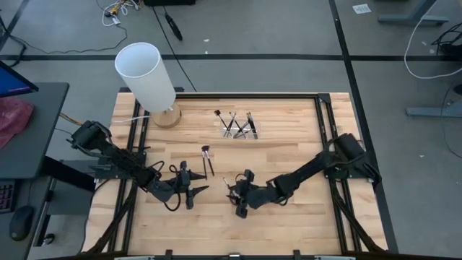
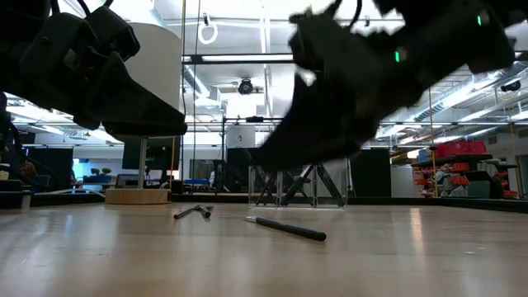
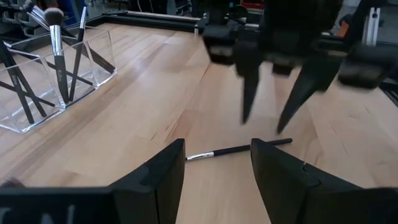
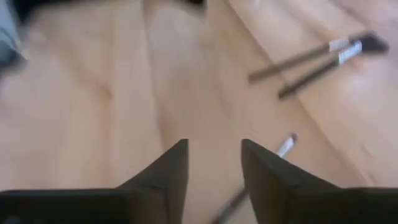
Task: Put items in baskets/containers
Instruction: Put the black eyeshadow brush into the transparent organizer
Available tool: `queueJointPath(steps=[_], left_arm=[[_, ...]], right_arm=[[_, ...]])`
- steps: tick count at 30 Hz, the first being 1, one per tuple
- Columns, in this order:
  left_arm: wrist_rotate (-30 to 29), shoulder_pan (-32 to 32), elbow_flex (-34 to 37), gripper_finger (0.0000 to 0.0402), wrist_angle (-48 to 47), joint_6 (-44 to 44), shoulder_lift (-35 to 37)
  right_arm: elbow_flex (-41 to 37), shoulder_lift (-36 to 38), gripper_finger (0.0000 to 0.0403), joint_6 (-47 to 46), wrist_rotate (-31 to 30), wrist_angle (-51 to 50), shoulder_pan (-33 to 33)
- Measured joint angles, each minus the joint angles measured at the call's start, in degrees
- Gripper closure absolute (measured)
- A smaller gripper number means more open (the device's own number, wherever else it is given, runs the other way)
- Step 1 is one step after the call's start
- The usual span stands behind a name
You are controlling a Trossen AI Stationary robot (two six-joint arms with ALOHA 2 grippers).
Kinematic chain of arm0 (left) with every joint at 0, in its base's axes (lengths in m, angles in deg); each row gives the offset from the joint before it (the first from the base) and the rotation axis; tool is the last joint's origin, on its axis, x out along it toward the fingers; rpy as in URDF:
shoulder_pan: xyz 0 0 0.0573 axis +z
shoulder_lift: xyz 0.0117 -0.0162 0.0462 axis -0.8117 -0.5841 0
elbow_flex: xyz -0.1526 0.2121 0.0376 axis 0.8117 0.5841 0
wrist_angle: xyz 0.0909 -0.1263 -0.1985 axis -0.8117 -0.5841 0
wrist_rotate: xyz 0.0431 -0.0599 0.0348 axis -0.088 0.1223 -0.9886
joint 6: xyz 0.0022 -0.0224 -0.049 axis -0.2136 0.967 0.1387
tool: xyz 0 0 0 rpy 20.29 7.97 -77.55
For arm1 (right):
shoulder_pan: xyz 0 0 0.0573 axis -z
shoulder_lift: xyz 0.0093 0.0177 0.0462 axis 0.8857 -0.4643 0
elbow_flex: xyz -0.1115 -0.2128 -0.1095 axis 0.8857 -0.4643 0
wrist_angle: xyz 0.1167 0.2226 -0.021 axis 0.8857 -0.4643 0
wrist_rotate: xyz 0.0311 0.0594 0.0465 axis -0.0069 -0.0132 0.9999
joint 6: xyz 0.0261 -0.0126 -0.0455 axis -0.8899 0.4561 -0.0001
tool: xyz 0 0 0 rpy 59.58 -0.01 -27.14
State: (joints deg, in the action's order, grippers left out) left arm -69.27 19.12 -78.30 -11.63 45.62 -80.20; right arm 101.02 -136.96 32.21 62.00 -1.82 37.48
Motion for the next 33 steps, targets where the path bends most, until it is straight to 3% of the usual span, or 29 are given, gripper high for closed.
queueJointPath(steps=[6, 10, 23, 27, 33], left_arm=[[0.0, 0.0, 0.0, 0.0216, -0.4, 0.0, 0.0], [0.0, 0.5, 0.0, 0.0216, -0.5, 0.0, 0.0], [0.0, 1.3, 0.0, 0.0216, -1.2, 1.9, 0.0], [0.0, 1.3, 0.0, 0.0216, -1.2, 1.9, 0.0], [0.0, 1.3, 0.0, 0.0216, -1.3, 1.9, 0.0]], right_arm=[[0.0, -4.5, 0.0178, 0.0, -8.4, -0.5, 0.0], [0.0, -6.1, 0.017, -0.5, -9.4, -0.8, 0.4], [0.4, -8.6, 0.0236, -6.3, -9.1, -4.6, 1.1], [-0.5, -8.5, 0.0255, -6.3, -6.4, -5.8, 1.4], [-7.0, -8.1, 0.0285, -4.0, -1.1, 5.2, 3.1]])
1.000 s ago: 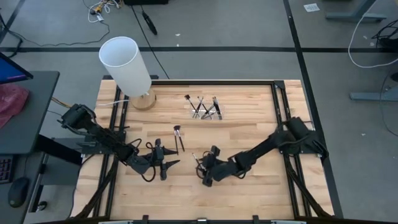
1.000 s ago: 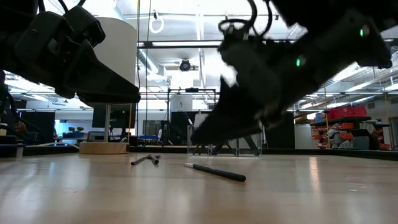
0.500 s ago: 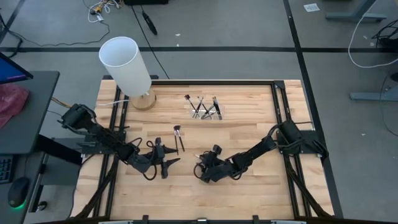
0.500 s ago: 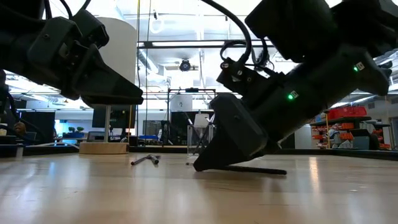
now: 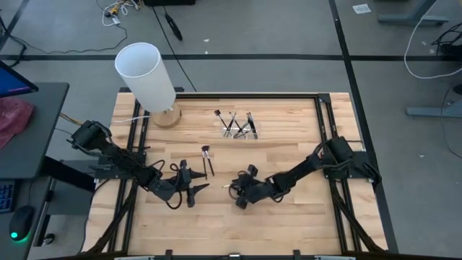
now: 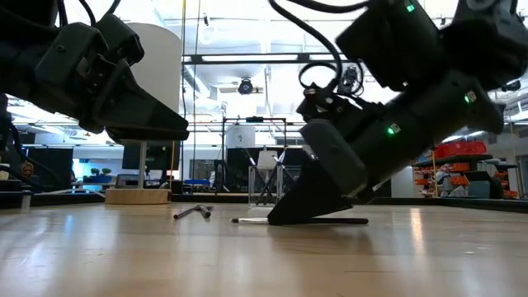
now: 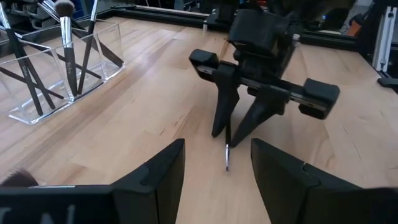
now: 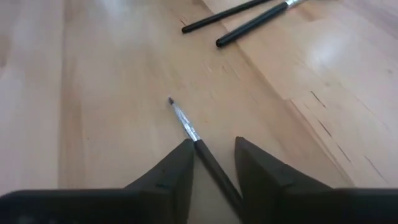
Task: Put items in baskets/containers
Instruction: Put the black eyeshadow brush into the transparent organizer
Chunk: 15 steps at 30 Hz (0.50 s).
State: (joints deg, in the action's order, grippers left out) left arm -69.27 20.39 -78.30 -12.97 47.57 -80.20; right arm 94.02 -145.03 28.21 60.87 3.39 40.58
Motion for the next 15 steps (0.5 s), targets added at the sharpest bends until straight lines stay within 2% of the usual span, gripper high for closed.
queueJointPath(steps=[7, 15], left_arm=[[0.0, 0.0, 0.0, 0.0216, -0.3, 0.0, 0.0], [0.0, 0.0, 0.0, 0.0216, -0.3, 0.0, 0.0]], right_arm=[[-6.2, 0.0, 0.0327, 6.1, 4.4, 12.7, 1.7], [-6.6, 0.0, 0.0382, 10.0, 4.6, 13.8, 2.5]])
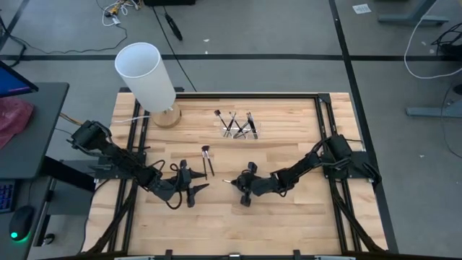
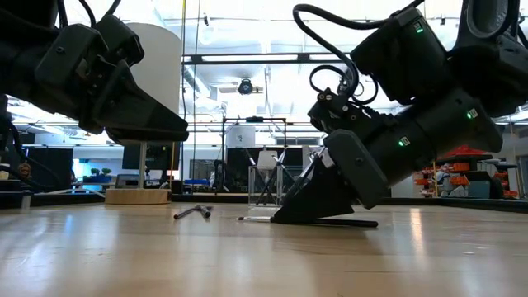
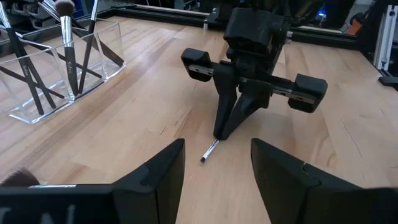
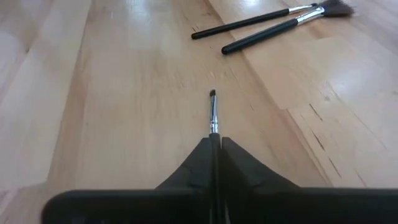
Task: Put items in baskets/containers
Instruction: Put the black eyeshadow brush into the transparent organizer
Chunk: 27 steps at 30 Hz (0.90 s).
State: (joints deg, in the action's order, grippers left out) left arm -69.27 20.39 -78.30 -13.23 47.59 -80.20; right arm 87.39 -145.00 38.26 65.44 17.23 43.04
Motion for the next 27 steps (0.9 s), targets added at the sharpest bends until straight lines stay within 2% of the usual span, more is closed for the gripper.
queueJointPath(steps=[3, 15, 18, 22, 27], left_arm=[[0.0, 0.0, 0.0, 0.0216, 0.0, 0.0, 0.0], [0.0, 0.0, 0.0, 0.0216, 0.0, 0.0, 0.0], [0.0, 0.0, 0.0, 0.0216, 0.0, 0.0, 0.0], [0.0, 0.0, 0.0, 0.0216, -0.1, 0.0, 0.0], [0.0, 0.0, 0.0, 0.0216, -0.4, -0.1, 0.0]], right_arm=[[0.0, 0.0, 0.0393, 0.3, -1.0, -0.4, 0.0], [-0.2, 0.6, 0.0395, 1.5, -1.9, 1.4, 0.1], [-0.4, 2.3, 0.0396, 3.0, -2.0, 1.5, 0.0], [-0.8, 5.0, 0.0397, 4.7, -5.1, -0.2, -0.8], [-0.5, 7.2, 0.0397, 5.3, -7.0, 2.7, -2.0]])
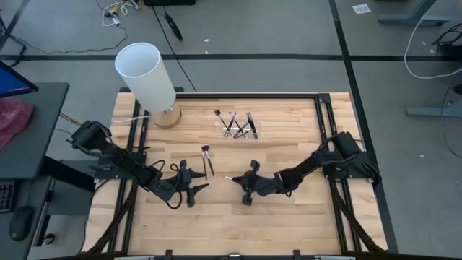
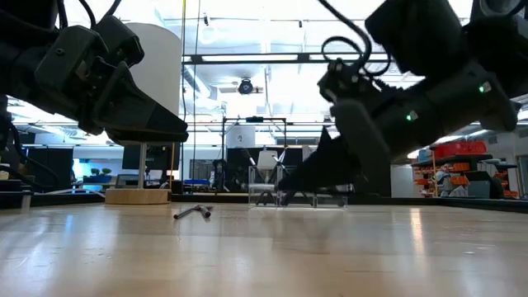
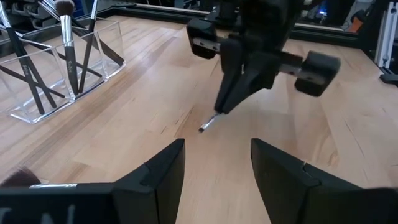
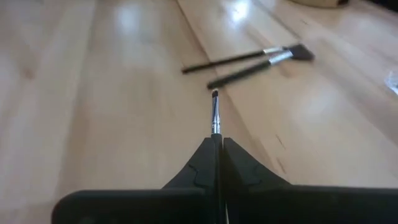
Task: Put items in baskets/containers
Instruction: Put the black eyeshadow brush into the transparent organizer
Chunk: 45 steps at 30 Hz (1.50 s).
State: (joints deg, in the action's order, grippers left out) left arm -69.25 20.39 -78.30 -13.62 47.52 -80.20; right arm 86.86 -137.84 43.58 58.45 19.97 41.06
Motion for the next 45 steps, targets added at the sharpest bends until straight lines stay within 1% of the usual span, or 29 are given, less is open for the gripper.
queueJointPath(steps=[3, 7, 9, 13, 16, 19, 24, 29, 35, 39, 45], left_arm=[[0.5, 0.0, 0.0, 0.0216, 0.0, -0.4, 0.0], [4.3, 0.0, 0.0, 0.0216, 0.3, -2.2, 0.0], [5.2, 0.0, 0.0, 0.0216, 1.2, -3.2, 0.0], [5.4, 0.0, 0.0, 0.0216, 8.1, -8.2, 0.0], [6.0, -0.1, -0.1, 0.0216, 14.3, -13.6, 0.0], [6.4, -0.1, -1.0, 0.0216, 18.5, -17.4, 0.0], [11.1, 0.3, -4.1, 0.0216, 20.0, -22.0, 0.0], [11.3, 0.3, -7.3, 0.0216, 20.2, -25.9, 0.0], [11.9, 0.3, -9.0, 0.022, 20.2, -26.5, 0.0], [11.9, 0.3, -9.0, 0.0245, 19.9, -26.5, 0.0], [11.9, 0.3, -9.0, 0.031, 19.6, -26.5, 0.0]], right_arm=[[0.0, 0.0, 0.0397, 2.6, 0.1, 6.6, -0.9], [0.0, 0.2, 0.0397, 7.8, 0.4, 18.1, -2.0], [0.1, 0.2, 0.0397, 10.4, 2.1, 24.7, -2.2], [0.1, 0.2, 0.0397, 14.0, 7.8, 34.8, -2.2], [0.1, 0.3, 0.0397, 15.8, 10.4, 39.0, -2.2], [0.2, 0.3, 0.0397, 16.0, 12.3, 40.2, -2.2], [2.4, 0.3, 0.0397, 16.3, 12.7, 38.3, -2.2], [5.6, 0.3, 0.0397, 18.5, 12.8, 33.2, -2.2], [6.0, 0.3, 0.0397, 18.7, 12.8, 32.3, -2.4], [6.0, 0.3, 0.0397, 18.7, 12.7, 32.0, -2.6], [6.0, 0.3, 0.0397, 18.7, 12.7, 32.0, -2.6]])
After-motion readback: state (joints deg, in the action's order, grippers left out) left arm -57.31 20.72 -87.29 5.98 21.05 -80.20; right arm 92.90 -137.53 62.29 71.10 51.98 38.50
